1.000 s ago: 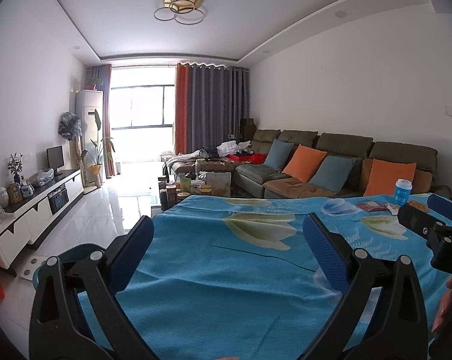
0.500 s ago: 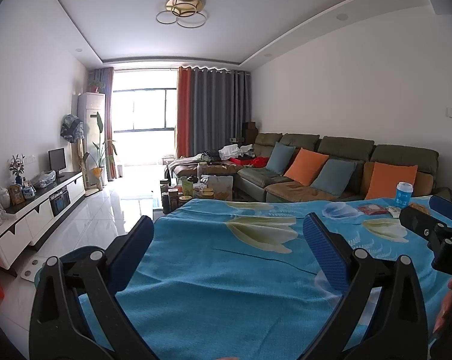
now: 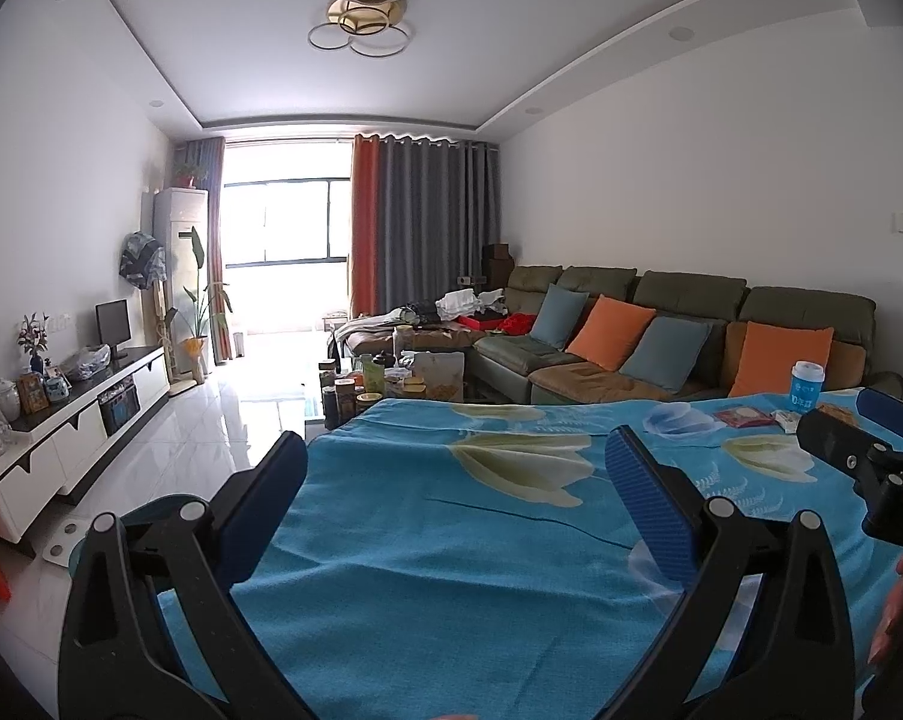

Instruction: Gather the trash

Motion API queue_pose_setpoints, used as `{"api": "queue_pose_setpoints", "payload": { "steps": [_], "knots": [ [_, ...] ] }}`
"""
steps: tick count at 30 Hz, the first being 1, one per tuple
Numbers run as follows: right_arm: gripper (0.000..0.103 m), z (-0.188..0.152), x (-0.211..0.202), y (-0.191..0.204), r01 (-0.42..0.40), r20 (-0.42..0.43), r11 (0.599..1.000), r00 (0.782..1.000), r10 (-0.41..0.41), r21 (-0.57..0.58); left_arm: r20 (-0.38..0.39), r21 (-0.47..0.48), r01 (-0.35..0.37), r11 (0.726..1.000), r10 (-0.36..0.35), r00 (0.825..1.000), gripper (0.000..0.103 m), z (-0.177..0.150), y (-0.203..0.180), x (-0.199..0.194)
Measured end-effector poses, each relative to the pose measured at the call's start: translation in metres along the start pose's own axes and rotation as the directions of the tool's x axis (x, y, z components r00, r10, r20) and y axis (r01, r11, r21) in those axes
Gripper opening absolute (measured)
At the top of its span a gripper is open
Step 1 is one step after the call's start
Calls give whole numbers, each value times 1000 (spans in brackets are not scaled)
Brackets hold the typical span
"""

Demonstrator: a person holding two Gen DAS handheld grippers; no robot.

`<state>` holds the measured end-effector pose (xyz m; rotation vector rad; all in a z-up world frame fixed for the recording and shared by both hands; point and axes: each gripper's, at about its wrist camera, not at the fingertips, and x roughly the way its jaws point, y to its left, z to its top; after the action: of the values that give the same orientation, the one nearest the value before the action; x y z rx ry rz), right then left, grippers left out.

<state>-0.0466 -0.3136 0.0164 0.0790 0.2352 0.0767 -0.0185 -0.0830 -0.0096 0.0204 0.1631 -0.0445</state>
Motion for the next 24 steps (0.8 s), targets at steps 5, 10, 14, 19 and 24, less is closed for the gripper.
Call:
{"api": "queue_pose_setpoints", "payload": {
  "steps": [5,10,14,19,24],
  "knots": [
    [96,0,0,0,0,0,1000,1000,0,0,-4,-3,1,1000,-1,1000,98,0,2,2],
    [96,0,0,0,0,0,1000,1000,0,-1,-5,-5,1,1000,-1,1000,98,0,2,2],
    [96,0,1,-1,0,-1,1000,1000,0,-1,-6,-6,3,1000,-3,1000,98,-1,3,2],
    [96,1,1,-2,0,-2,1000,1000,0,0,-7,-9,1,1000,-1,1000,98,-1,3,2],
    [96,1,1,-2,1,0,1000,1000,-1,0,-7,-10,2,1000,-2,1000,98,-2,3,2]
  ]
}}
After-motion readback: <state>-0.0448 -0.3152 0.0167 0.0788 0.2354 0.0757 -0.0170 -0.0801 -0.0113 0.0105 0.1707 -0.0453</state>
